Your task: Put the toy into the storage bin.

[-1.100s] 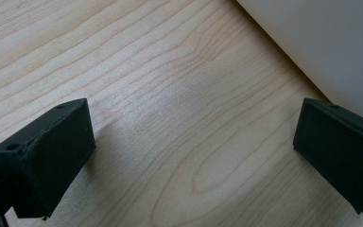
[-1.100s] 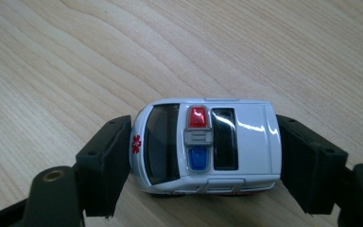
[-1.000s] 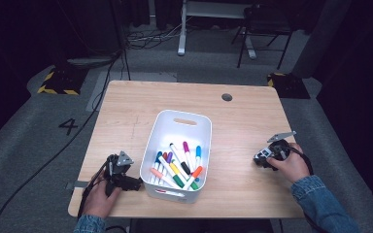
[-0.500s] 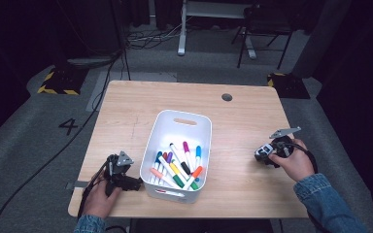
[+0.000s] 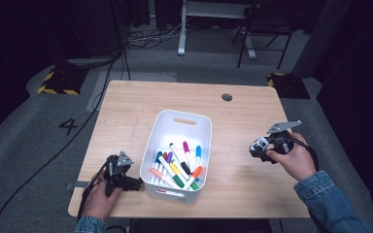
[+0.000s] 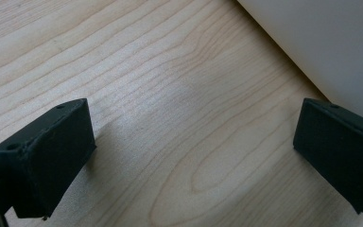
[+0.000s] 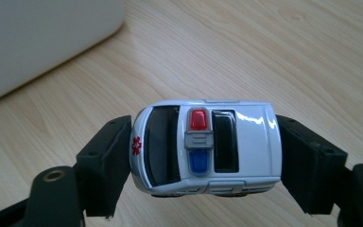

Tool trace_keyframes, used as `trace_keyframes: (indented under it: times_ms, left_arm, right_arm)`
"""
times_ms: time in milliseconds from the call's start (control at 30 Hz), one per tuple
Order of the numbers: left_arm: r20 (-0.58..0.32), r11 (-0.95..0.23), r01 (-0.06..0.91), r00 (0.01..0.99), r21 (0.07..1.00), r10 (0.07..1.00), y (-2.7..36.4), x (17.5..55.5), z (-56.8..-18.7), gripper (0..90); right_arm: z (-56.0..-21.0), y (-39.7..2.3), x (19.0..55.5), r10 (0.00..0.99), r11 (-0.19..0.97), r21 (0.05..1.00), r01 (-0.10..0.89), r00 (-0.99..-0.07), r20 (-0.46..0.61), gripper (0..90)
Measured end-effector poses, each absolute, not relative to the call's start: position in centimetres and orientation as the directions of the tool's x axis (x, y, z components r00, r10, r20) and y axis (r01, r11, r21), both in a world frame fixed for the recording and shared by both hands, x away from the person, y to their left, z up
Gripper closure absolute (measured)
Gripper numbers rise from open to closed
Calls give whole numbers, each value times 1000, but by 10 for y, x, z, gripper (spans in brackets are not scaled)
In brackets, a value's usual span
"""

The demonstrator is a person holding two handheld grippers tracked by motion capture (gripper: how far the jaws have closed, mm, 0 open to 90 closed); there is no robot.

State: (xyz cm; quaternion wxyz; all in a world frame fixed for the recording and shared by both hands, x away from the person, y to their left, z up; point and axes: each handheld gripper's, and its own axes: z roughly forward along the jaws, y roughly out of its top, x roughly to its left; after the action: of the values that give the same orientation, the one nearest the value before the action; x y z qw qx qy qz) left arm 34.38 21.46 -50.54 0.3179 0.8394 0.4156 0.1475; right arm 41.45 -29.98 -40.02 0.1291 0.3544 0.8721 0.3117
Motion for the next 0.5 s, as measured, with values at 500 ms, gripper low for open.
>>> trace_keyframes:
  times_ms: [500]
  left_arm:
    - [-18,-449,606,608,657,794,214,343,-505,0]
  right_arm:
    - [-360,-256,407,624,582,677,450,-781,-17,260]
